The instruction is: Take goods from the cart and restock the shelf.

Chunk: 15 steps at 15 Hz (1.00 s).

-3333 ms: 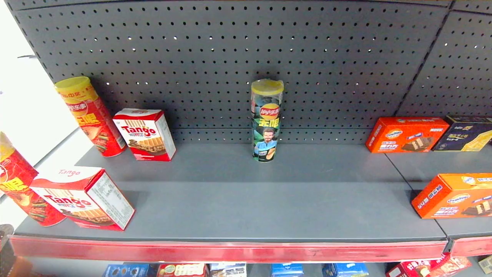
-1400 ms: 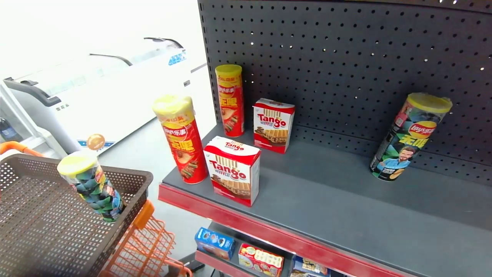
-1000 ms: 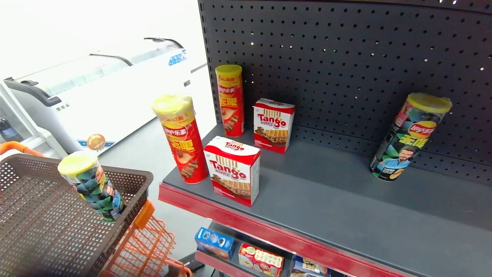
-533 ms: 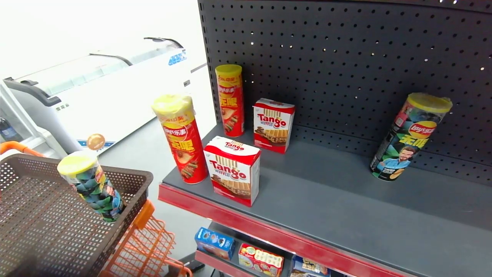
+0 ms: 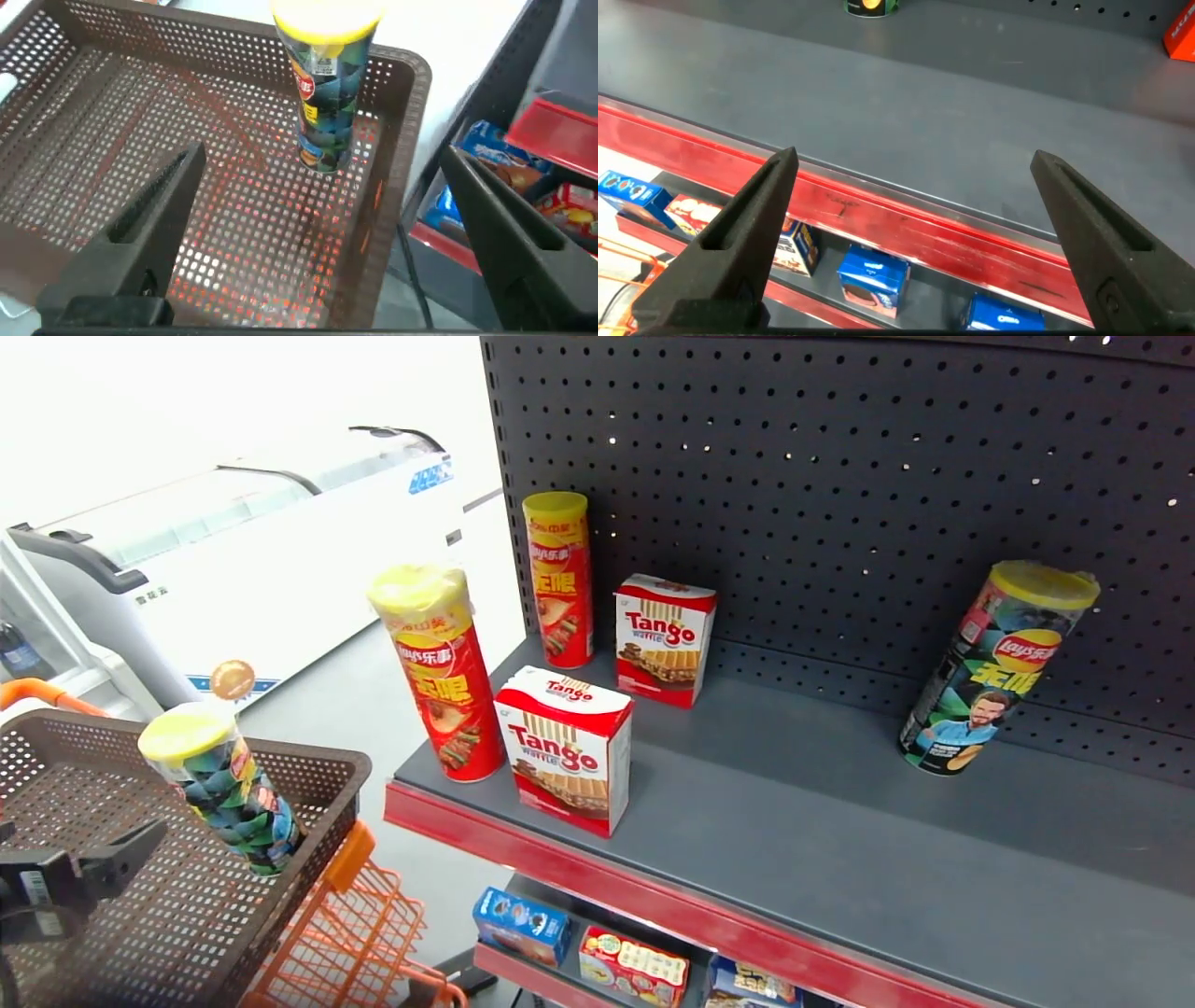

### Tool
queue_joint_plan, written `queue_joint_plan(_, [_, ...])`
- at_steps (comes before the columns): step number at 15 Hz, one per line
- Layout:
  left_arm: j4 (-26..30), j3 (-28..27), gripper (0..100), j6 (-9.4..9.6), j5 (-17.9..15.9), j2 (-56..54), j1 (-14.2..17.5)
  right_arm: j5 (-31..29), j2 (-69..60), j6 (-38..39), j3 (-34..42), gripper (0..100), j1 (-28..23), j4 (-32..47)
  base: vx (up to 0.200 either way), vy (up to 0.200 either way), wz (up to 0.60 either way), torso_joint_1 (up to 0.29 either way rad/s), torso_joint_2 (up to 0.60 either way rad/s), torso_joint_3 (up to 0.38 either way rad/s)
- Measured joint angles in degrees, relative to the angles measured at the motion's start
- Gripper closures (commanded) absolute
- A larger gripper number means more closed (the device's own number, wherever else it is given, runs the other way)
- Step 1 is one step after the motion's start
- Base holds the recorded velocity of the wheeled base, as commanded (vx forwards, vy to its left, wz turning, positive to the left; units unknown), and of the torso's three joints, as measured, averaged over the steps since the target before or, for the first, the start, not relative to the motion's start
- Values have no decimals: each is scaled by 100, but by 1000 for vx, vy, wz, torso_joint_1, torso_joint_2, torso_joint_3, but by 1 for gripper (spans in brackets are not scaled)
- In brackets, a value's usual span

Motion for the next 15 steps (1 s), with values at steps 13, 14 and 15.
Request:
queue_joint_plan(13, [-4445, 680, 0, 65, -293, 3666, 102, 0, 0, 0, 0, 0, 2, 0, 0, 0, 0, 0, 0, 0])
queue_joint_plan(14, [-4710, 672, 0, 65, -295, 3856, 110, -2, 0, 0, 0, 0, 0, 0, 0, 0, 0, 0, 0, 0])
queue_joint_plan(15, [-4924, 641, 0, 62, -295, 4035, 110, -5, 0, 0, 0, 0, 0, 0, 0, 0, 0, 0, 0, 0])
